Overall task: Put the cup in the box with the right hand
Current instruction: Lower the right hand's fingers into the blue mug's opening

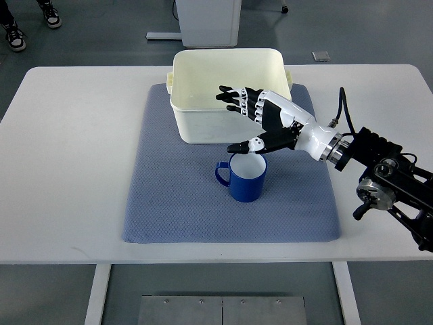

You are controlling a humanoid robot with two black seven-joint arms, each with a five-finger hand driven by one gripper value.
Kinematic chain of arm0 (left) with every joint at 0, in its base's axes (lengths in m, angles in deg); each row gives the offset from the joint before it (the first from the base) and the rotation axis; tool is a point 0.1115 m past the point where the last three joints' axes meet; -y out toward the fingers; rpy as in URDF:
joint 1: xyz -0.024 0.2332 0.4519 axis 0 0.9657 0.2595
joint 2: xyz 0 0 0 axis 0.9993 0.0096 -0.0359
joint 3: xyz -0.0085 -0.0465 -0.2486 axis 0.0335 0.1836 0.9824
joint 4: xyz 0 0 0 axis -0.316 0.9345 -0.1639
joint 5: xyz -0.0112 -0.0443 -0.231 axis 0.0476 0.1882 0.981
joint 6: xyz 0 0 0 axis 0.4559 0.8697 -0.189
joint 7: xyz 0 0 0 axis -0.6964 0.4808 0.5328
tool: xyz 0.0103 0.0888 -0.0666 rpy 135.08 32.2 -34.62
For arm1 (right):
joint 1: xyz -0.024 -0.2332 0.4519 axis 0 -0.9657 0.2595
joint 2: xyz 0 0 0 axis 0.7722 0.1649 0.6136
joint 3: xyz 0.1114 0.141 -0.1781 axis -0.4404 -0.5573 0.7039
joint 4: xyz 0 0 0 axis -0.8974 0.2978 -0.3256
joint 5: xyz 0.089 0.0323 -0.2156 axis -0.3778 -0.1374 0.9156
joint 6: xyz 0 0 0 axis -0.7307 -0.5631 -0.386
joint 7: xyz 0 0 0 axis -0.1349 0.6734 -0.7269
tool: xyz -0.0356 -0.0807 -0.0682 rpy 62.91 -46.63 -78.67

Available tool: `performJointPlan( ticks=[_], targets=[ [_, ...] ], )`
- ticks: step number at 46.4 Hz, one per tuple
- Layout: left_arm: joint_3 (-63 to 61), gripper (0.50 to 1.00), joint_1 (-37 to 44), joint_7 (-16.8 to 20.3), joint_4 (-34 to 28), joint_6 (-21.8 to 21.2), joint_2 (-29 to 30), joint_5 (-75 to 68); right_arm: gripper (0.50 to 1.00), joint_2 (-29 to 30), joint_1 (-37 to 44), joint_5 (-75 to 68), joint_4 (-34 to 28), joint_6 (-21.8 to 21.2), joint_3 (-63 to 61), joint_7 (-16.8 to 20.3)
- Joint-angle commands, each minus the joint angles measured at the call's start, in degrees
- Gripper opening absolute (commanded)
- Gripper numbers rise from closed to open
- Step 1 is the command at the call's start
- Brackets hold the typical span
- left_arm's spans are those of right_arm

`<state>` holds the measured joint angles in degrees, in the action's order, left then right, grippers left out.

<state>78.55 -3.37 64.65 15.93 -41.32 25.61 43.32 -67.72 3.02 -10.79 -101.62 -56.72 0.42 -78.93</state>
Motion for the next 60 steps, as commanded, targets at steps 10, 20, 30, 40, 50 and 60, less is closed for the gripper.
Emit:
performJointPlan(
  ticks=[10,20,30,40,50,60],
  targets=[
    [0.0,1.0,0.0,0.0,0.0,0.0,0.0,0.0,0.998,0.0,-0.6,0.1,2.1,0.2,0.8,-0.6],
    [-0.1,1.0,0.0,0.0,0.0,0.0,0.0,0.0,0.995,0.0,-0.6,0.5,4.1,0.4,3.0,-2.1],
    [0.0,1.0,0.0,0.0,0.0,0.0,0.0,0.0,0.995,0.0,-1.2,0.5,5.5,0.6,5.5,-4.2],
    [-0.1,1.0,0.0,0.0,0.0,0.0,0.0,0.0,0.995,0.2,-2.0,0.5,6.8,1.3,6.2,-4.9],
    [0.0,1.0,0.0,0.0,0.0,0.0,0.0,0.0,0.995,0.5,-2.1,0.5,7.5,2.0,6.7,-4.9],
    [0.0,1.0,0.0,0.0,0.0,0.0,0.0,0.0,0.993,0.6,-2.5,0.5,7.6,3.0,7.6,-5.2]
  ],
)
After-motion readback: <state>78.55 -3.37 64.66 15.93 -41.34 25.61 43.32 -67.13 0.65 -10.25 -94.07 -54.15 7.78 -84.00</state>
